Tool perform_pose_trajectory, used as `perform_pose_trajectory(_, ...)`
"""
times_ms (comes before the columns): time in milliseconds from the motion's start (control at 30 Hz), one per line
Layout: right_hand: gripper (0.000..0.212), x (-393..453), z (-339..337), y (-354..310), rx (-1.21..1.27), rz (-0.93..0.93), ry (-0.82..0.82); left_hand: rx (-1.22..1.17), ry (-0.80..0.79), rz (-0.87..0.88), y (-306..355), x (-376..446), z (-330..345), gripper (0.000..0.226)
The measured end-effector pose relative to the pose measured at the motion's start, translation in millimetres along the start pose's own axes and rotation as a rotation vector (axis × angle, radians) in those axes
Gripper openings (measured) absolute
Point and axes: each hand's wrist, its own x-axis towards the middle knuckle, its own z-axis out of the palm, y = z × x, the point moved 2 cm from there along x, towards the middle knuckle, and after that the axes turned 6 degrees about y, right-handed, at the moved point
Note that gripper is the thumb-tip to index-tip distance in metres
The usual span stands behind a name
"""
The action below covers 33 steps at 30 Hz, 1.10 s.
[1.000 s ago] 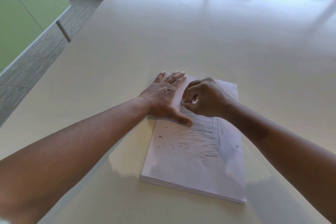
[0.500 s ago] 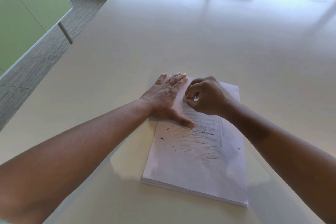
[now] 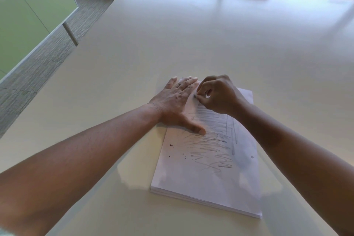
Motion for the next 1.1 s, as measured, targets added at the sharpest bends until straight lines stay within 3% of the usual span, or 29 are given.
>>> perform_pose_trajectory(100,0.004,-3,4,-6,0.048,-0.042,-0.028,0.006,0.007,0.007,0,0,-1,0.161)
perform_pose_trajectory(267,0.007,-18,-7,-18,0.135,-0.144,-0.253,-0.018,-0.005,-0.008,1,0,1,0.164)
perform_pose_trajectory(533,0.006,-2,-1,-6,0.081,-0.111,-0.052,0.002,-0.003,-0.001,0,-1,-1,0.16)
perform_pose_trajectory(767,0.005,-19,-8,-22,0.175,-0.254,-0.293,-0.002,-0.016,-0.012,0,0,1,0.162)
perform_pose_trajectory(967,0.007,-5,-4,-10,0.115,-0.187,-0.094,-0.001,-0.011,-0.001,2,0,-2,0.16)
perform_pose_trajectory(1100,0.007,-20,1,-22,0.201,-0.206,-0.206,0.0,-0.013,-0.008,0,1,2,0.162)
